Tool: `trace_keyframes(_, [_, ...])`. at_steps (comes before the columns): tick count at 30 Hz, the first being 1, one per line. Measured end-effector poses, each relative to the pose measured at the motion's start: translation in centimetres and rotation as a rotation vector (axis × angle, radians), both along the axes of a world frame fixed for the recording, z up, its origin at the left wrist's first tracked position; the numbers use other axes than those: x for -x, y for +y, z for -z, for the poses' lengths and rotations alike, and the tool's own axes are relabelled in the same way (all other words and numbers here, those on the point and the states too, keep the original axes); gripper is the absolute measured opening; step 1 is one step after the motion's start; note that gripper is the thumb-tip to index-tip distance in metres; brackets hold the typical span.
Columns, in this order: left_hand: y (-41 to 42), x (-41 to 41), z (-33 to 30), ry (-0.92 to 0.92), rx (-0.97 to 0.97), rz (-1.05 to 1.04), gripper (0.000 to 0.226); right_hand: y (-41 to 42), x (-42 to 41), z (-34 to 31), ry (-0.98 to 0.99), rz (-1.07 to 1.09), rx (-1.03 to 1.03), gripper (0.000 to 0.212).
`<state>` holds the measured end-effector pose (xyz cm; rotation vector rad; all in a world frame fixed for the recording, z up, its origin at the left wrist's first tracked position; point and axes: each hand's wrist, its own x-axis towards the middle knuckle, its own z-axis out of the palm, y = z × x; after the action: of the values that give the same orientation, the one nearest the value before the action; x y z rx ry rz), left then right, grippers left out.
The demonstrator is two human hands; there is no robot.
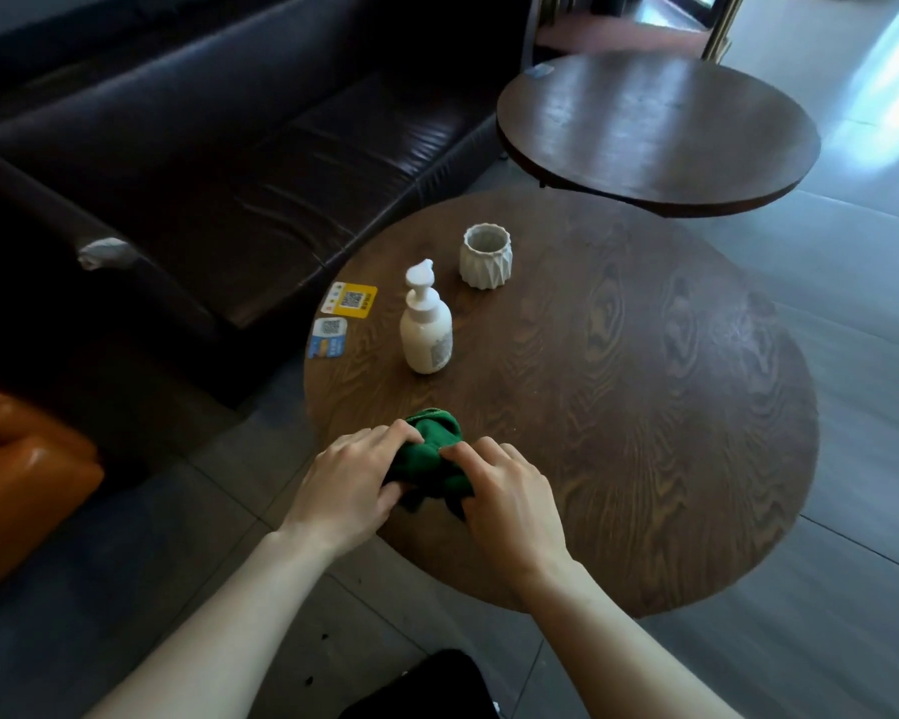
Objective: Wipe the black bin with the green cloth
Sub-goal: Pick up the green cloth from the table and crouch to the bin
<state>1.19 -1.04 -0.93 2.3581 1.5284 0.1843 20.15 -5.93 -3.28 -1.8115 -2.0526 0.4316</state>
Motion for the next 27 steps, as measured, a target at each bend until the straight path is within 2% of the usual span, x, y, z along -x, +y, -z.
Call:
trace_keyframes(14, [-11.6,7.7,-10.1,-0.016,-0.107,-0.159,0.046,-7.1,7.1,-10.4,-0.072,-0.185,-0.123,0.041])
trace_keyframes(27, [-27.2,12.8,-16.4,-0.052,-0.167,-0.208,0.041,-22.1,11.8,-17.4,-0.084,-0.231,-0.169,0.037])
